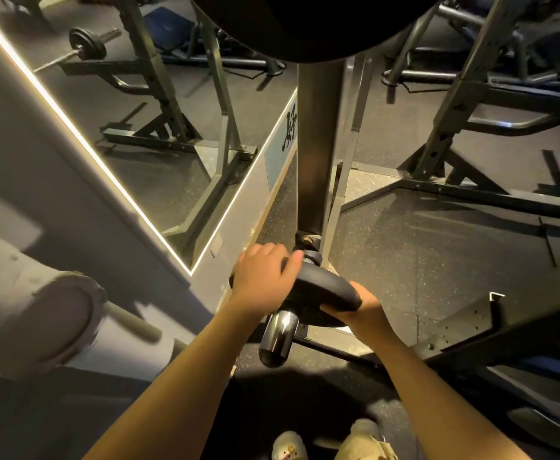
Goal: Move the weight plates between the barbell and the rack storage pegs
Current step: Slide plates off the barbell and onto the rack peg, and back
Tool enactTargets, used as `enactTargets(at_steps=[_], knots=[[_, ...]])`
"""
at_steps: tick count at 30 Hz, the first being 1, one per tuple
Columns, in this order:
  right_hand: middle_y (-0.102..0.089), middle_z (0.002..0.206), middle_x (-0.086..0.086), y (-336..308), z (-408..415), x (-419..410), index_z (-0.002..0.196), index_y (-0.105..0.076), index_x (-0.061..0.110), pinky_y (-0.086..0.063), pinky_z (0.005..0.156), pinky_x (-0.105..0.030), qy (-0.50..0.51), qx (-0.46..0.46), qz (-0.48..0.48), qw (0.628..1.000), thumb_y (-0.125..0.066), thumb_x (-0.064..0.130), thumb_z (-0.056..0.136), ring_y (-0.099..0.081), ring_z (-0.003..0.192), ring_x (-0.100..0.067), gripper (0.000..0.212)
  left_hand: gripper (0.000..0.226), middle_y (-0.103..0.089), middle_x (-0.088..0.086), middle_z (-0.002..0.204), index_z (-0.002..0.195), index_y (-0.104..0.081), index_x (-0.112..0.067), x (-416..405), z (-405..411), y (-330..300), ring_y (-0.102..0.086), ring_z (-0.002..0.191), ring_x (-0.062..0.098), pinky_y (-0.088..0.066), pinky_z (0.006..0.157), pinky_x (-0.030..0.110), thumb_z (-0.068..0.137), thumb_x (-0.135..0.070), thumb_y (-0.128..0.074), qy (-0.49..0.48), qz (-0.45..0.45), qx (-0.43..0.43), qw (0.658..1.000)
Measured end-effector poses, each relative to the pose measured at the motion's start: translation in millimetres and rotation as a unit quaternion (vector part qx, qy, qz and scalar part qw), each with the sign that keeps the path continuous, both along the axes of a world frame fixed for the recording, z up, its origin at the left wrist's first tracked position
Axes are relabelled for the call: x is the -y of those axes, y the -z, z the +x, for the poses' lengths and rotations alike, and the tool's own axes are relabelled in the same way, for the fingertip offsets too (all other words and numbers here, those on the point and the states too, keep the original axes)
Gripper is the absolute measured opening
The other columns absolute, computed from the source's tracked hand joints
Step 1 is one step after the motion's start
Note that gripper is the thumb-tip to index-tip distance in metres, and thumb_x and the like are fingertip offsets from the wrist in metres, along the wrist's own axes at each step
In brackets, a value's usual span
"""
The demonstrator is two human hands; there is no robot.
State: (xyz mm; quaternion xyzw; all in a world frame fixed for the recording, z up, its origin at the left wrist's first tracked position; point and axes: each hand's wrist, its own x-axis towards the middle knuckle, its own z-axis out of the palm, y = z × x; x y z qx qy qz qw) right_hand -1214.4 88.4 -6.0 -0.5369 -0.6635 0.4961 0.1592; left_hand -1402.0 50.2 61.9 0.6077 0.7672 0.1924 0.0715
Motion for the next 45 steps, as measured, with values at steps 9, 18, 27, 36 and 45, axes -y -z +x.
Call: enactTargets(at_steps=[9, 18, 27, 36, 45], knots=[[-0.059, 0.127, -0.014, 29, -2, 14, 0.133, -0.049, 0.008, -0.04, 0.087, -0.028, 0.047, 0.055, -0.117, 0.991, -0.067, 0.04, 0.085, -0.055, 0.116, -0.032, 0.061, 0.043, -0.063, -0.004, 0.065, 0.074, -0.067, -0.019, -22, 35, 4, -0.056, 0.061, 0.012, -0.045, 0.068, 0.029, 0.089, -0.051, -0.042, 0.125, 0.061, -0.193, 0.971], [-0.07, 0.093, -0.008, -15, -5, 10, 0.104, -0.068, 0.006, -0.033, 0.059, -0.003, 0.031, 0.085, 0.121, 0.989, -0.082, 0.04, 0.07, -0.065, 0.085, -0.026, 0.049, 0.033, -0.045, -0.008, 0.062, 0.067, -0.048, -0.022, -20, -20, 8, -0.04, 0.059, 0.009, -0.026, 0.058, 0.025, 0.095, -0.031, -0.033, 0.037, 0.054, 0.017, 0.998], [-0.064, 0.091, -0.001, -84, -88, -33, 0.102, -0.062, 0.022, -0.054, 0.074, -0.033, -0.153, 0.257, 0.193, 0.935, -0.068, 0.028, 0.076, -0.061, 0.08, -0.022, 0.027, 0.039, -0.052, 0.008, 0.104, 0.113, -0.052, -0.016, -15, -57, 50, -0.046, 0.118, 0.025, -0.028, 0.112, 0.041, 0.102, -0.043, -0.026, -0.344, -0.085, 0.492, 0.795], [-0.065, 0.094, 0.005, -77, -67, -32, 0.103, -0.062, 0.026, -0.054, 0.081, -0.031, -0.176, 0.176, 0.222, 0.943, -0.07, 0.042, 0.079, -0.062, 0.087, -0.016, 0.03, 0.05, -0.054, 0.003, 0.102, 0.112, -0.052, -0.016, -5, -53, 36, -0.041, 0.117, 0.022, -0.022, 0.11, 0.038, 0.102, -0.048, -0.016, -0.309, -0.113, 0.476, 0.815], [-0.064, 0.102, 0.004, -34, -17, -27, 0.111, -0.06, 0.024, -0.053, 0.083, -0.026, -0.068, 0.068, 0.071, 0.993, -0.079, 0.039, 0.074, -0.06, 0.092, -0.015, 0.044, 0.027, -0.056, 0.01, 0.117, 0.115, -0.054, -0.007, -8, -28, 13, -0.049, 0.107, 0.019, -0.037, 0.098, 0.027, 0.102, -0.019, -0.034, -0.119, -0.031, 0.102, 0.987]])
